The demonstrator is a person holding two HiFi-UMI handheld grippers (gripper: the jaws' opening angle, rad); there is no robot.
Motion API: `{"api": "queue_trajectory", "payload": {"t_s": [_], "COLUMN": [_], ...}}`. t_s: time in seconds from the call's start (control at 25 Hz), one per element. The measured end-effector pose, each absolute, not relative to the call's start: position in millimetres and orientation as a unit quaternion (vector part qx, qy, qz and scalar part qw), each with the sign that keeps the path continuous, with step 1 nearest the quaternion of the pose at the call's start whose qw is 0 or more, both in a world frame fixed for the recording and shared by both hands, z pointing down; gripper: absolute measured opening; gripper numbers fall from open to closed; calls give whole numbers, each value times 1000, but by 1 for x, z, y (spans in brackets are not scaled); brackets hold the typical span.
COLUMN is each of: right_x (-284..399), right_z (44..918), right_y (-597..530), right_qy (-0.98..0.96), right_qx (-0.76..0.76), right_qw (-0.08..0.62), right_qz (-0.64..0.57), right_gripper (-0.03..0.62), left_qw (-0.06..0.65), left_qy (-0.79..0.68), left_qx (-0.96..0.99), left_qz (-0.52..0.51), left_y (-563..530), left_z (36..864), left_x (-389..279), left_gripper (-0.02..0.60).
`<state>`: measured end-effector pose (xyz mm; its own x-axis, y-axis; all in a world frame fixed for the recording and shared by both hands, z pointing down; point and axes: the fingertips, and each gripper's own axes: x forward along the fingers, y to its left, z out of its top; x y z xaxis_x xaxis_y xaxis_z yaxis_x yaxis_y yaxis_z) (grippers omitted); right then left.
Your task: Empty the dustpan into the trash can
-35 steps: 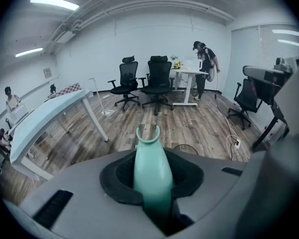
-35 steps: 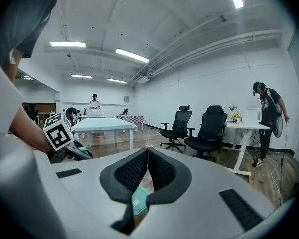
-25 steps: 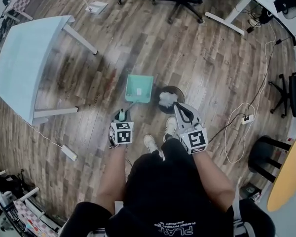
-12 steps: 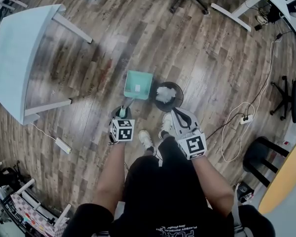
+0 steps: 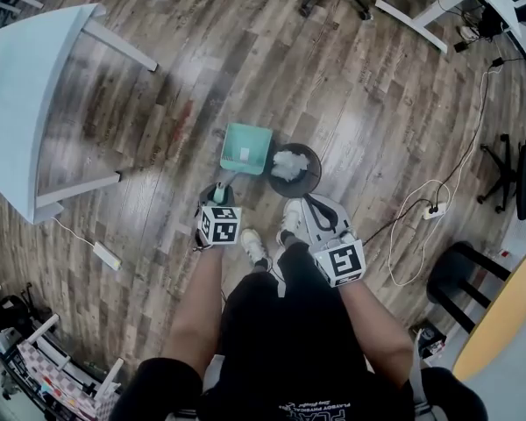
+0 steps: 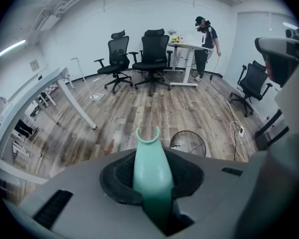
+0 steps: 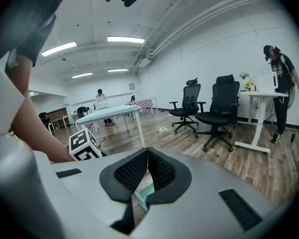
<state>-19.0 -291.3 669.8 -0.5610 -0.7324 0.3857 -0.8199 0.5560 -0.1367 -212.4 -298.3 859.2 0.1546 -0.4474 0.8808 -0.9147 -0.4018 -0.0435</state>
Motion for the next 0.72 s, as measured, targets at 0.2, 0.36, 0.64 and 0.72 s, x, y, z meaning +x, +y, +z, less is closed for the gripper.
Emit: {"api": "queue_trajectory", "payload": {"t_s": [0.2, 0.36, 0.64, 0.72], "right_x": [-12, -13, -16, -16], "right_z": [672, 673, 658, 649], "right_y": [-294, -293, -282, -279], "right_qy": [-871, -871, -875, -875], "right_qx": [448, 448, 445, 448], "right_qw": [135, 139, 138, 131], "right_qz": [154, 150, 132, 125], "right_gripper": [23, 23, 25, 23], "left_qw": [272, 279, 261, 247], "left_qy": [-478, -484, -496, -499], "left_qx": [708, 702, 719, 727], "left_qz": [443, 442, 411, 402], "left_y": [-305, -304, -301, -297], "left_z": [860, 861, 829, 810], "left_x": [-208, -213, -209, -206], "left_gripper": [100, 107, 193, 195]}}
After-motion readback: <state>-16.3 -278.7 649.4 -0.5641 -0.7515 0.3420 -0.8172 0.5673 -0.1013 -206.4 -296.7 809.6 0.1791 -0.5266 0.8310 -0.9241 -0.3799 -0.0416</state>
